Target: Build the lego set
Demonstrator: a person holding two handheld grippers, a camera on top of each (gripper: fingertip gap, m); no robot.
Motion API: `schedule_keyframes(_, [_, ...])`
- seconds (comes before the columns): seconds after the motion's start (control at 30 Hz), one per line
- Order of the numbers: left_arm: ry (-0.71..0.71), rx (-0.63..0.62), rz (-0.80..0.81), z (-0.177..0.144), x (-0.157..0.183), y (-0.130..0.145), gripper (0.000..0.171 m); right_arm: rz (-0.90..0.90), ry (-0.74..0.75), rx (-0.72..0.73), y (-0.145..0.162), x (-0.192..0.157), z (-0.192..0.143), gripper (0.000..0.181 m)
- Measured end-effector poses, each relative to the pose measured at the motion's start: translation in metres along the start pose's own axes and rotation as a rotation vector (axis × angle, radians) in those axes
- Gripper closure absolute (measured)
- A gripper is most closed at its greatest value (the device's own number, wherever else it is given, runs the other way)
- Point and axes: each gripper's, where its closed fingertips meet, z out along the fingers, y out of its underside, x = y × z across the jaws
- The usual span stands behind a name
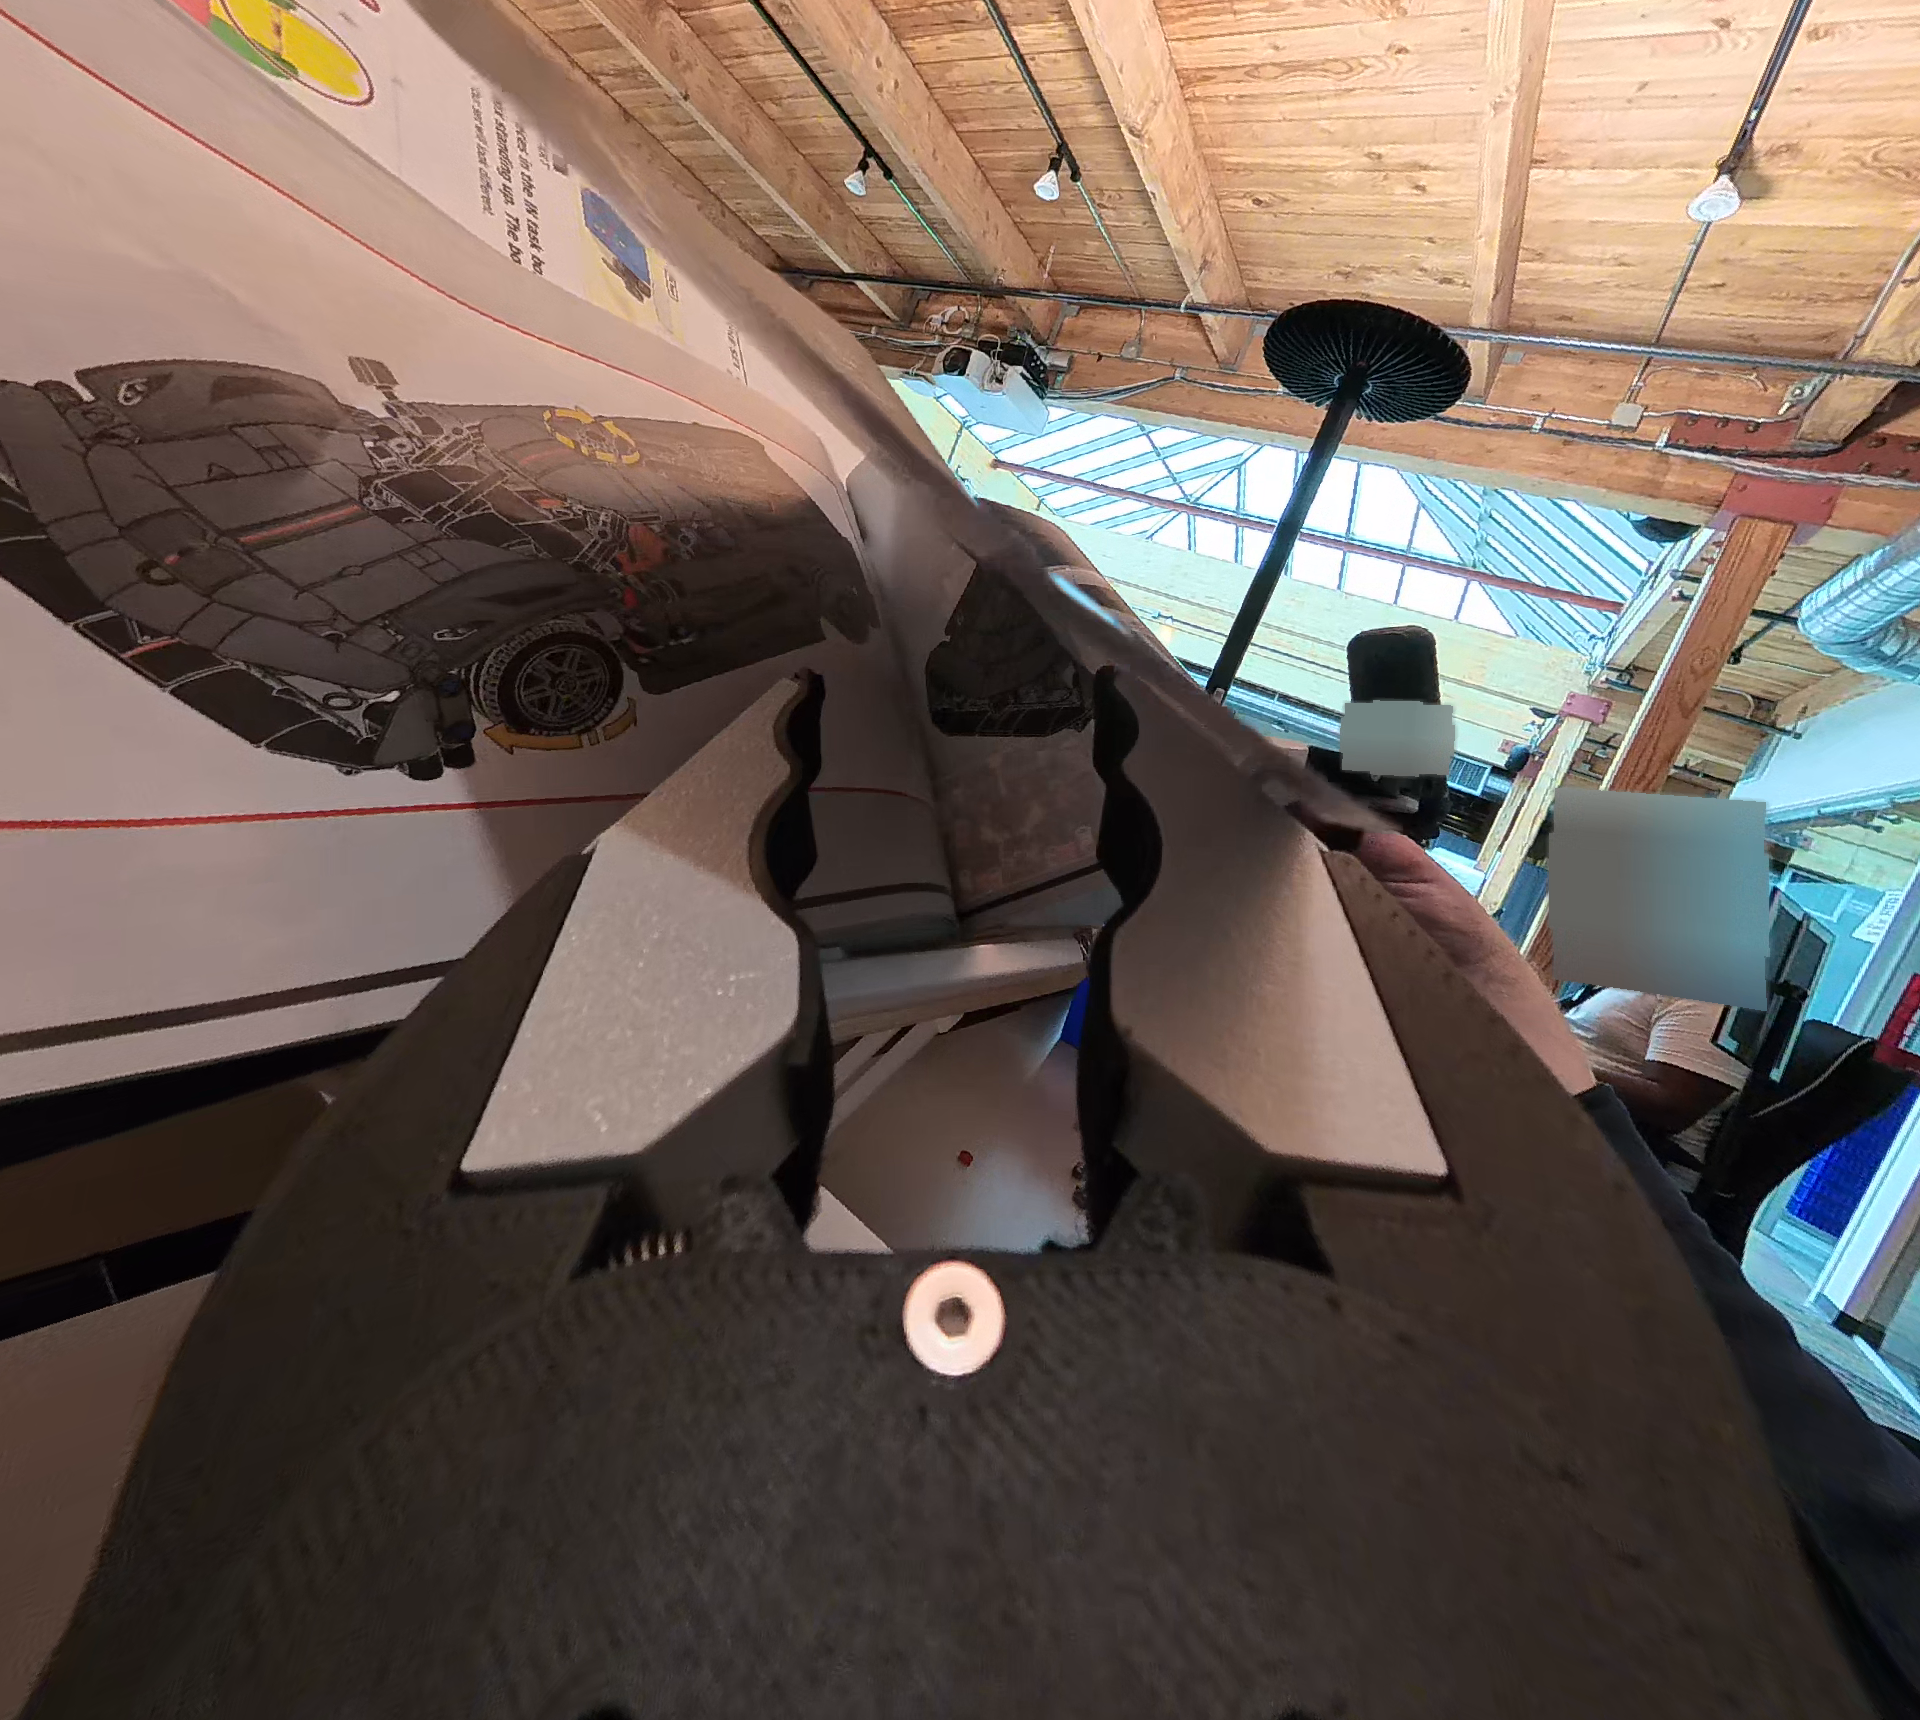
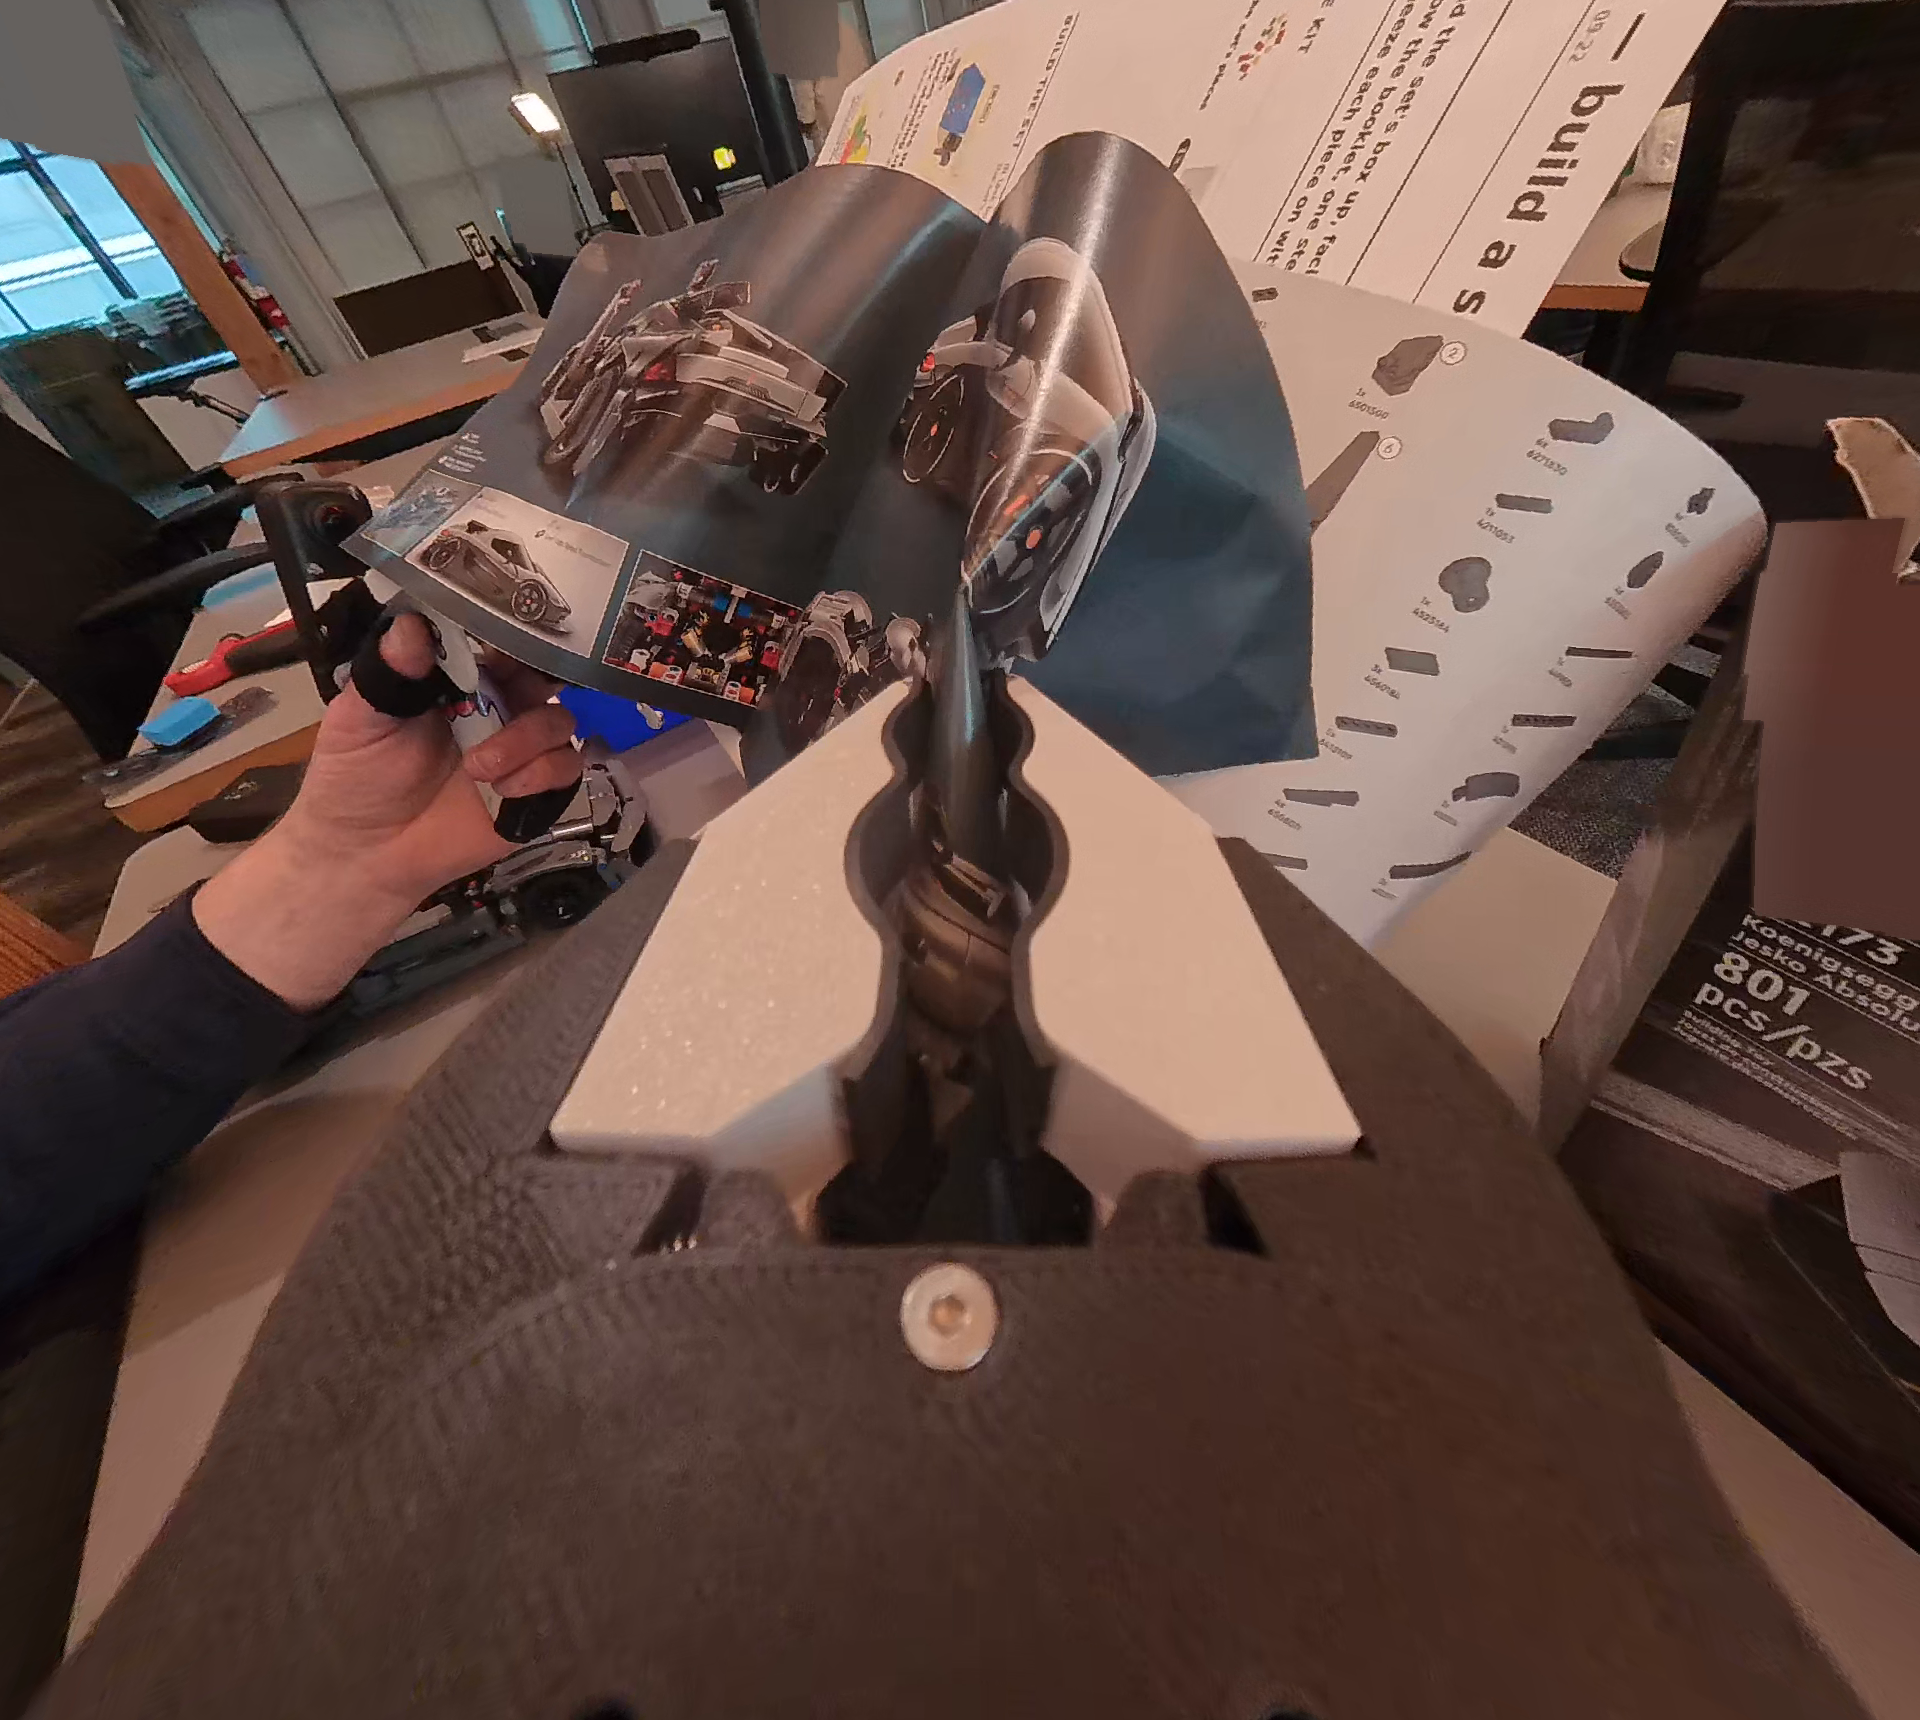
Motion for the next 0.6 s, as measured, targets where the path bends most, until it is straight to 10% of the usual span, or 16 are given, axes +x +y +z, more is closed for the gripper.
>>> schedule_keyframes(0.6, [0.001, 0.005, -0.004, -0.0007, 0.0003, -0.0015, 0.122, 0.040, 0.001, 0.000, 0.0042, 0.0065, 0.0011, 0.173])
